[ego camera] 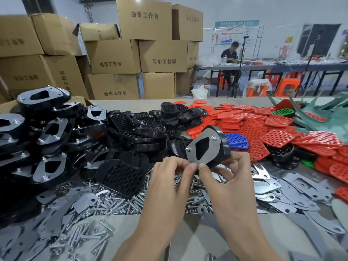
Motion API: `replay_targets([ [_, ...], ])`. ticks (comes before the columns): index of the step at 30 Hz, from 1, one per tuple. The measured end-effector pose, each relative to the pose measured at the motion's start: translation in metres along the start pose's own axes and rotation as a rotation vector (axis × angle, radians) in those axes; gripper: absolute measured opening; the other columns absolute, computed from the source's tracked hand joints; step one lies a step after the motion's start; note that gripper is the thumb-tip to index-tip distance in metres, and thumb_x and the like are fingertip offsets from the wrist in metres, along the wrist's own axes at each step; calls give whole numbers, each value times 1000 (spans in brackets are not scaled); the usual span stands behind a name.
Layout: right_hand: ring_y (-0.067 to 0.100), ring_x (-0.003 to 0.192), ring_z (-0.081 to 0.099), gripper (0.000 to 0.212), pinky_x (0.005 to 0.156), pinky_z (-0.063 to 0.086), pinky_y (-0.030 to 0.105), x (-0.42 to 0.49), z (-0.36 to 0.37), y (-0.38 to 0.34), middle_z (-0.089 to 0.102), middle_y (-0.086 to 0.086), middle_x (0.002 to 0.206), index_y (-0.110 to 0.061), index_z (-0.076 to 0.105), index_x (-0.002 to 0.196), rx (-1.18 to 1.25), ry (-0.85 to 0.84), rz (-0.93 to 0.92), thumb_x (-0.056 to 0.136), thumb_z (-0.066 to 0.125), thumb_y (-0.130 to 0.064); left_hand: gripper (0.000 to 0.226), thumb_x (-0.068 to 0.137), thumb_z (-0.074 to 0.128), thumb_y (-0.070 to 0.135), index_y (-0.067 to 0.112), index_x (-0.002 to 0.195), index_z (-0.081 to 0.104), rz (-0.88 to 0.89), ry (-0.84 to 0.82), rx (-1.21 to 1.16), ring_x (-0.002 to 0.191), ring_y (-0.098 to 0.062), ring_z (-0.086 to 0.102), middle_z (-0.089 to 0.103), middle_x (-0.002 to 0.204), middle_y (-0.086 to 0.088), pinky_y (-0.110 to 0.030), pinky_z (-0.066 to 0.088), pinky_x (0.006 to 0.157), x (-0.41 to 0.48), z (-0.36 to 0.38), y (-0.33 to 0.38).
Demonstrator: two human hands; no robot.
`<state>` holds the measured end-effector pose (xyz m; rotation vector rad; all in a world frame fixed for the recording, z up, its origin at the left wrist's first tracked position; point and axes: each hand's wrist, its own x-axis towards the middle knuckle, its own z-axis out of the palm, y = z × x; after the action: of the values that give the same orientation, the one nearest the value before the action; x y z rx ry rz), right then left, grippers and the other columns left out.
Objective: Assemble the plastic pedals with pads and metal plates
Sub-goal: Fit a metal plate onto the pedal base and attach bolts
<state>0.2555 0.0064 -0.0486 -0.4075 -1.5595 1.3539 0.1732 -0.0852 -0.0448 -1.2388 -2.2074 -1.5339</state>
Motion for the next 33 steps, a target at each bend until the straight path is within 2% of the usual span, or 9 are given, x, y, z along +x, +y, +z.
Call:
replay_targets([
  [5,8,92,71,46,70,53,17,3,-2,-2,72,-14,96,-45,49,84,2,15,-3,85,77,-8,31,96,56,10,39,107,57,103,-25,-6,110,-6,52,56,108,25,-13,38,88,-1,0,0],
  [8,7,92,71,45,70,53,17,2,-1,-3,73,-14,96,-43,50,86,12,12,-5,85,78,-9,8,99,51,48,44,102,56,-38,0,-101,103,-3,57,60,105,25,-20,42,81,-1,-1,2],
  [10,9,93,72,44,70,54,20,2,-1,-2,73,-14,96,-43,50,87,5,-2,-8,85,78,-9,29,93,44,64,40,93,60,-28,-9,-46,93,-2,57,59,101,28,-21,40,74,0,-1,-2],
  [14,8,93,71,45,72,53,18,1,-1,1,73,-15,96,-46,50,86,-22,-13,-10,85,77,-9,9,99,56,30,37,98,61,59,-34,28,103,-7,54,58,102,25,-17,41,83,1,-1,-1],
  [16,8,91,71,45,72,53,17,2,-1,1,73,-14,95,-45,50,86,-7,-8,-19,85,78,-10,28,97,56,13,40,104,56,113,-41,40,109,-7,53,55,107,25,-14,39,87,0,-1,-1],
  [19,7,92,71,36,71,55,16,2,0,0,74,-13,96,-44,51,88,13,-10,-26,79,77,-21,5,99,50,44,45,102,54,3,-15,-47,108,-3,55,58,106,26,-16,42,84,0,-2,2],
  [21,8,94,71,38,71,55,19,1,0,1,73,-14,97,-45,51,88,14,-18,-21,80,78,-20,24,93,46,60,41,93,59,-12,-18,-4,101,-2,56,59,101,28,-20,43,79,-1,-2,-2],
  [26,9,91,71,46,69,55,21,2,0,1,72,-13,95,-45,51,85,10,2,-15,84,79,-10,26,97,58,11,36,103,60,142,-45,98,105,-5,53,56,103,25,-14,40,84,1,-3,-1],
  [33,8,94,71,38,71,54,26,1,0,-1,73,-13,98,-46,52,87,20,-10,-8,80,78,-20,26,95,40,58,38,95,57,82,-35,126,100,-4,54,56,98,25,-29,47,81,-2,-8,1],
])
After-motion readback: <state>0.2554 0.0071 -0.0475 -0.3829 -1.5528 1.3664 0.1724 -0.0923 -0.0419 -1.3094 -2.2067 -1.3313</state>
